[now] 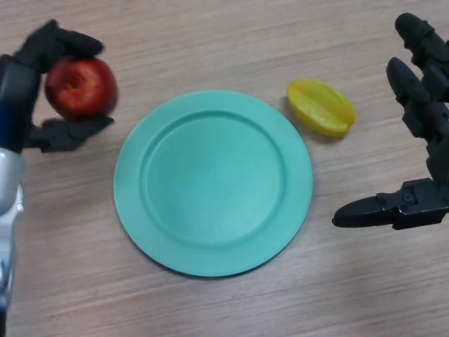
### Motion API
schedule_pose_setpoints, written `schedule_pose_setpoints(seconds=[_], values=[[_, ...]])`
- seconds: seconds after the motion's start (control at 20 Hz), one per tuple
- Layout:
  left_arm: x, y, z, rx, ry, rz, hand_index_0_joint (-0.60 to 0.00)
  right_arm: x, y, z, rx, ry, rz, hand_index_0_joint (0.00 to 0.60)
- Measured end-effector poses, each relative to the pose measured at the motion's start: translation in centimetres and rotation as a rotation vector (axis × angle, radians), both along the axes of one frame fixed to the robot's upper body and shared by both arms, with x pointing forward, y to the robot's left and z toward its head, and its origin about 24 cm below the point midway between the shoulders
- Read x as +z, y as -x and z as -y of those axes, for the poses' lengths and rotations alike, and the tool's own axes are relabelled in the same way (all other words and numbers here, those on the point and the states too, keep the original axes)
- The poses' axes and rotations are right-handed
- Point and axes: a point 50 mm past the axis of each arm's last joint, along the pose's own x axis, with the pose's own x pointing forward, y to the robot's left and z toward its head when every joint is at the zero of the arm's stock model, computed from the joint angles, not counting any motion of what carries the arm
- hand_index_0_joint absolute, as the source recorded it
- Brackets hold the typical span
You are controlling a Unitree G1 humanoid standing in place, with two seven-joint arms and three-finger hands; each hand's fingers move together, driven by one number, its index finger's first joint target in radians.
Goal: Pick up the red apple and place it on the plate
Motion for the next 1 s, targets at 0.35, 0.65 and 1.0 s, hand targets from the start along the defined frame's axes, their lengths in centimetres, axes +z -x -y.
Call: schedule_pose_setpoints(seconds=[0.35,0.65,1.0], values=[[-4.6,3.0,5.0,-0.230,0.218,-0.387,-0.401,-0.1,0.0,0.5,-0.019,0.005,-0.016,0.000],[-4.7,2.2,5.0,-0.190,0.255,-0.377,0.000,-0.2,0.1,0.5,-0.007,0.013,-0.026,0.000],[-1.4,4.3,5.3,-0.161,0.252,-0.232,0.000,-0.4,0.1,0.7,-0.017,0.033,-0.034,0.000]])
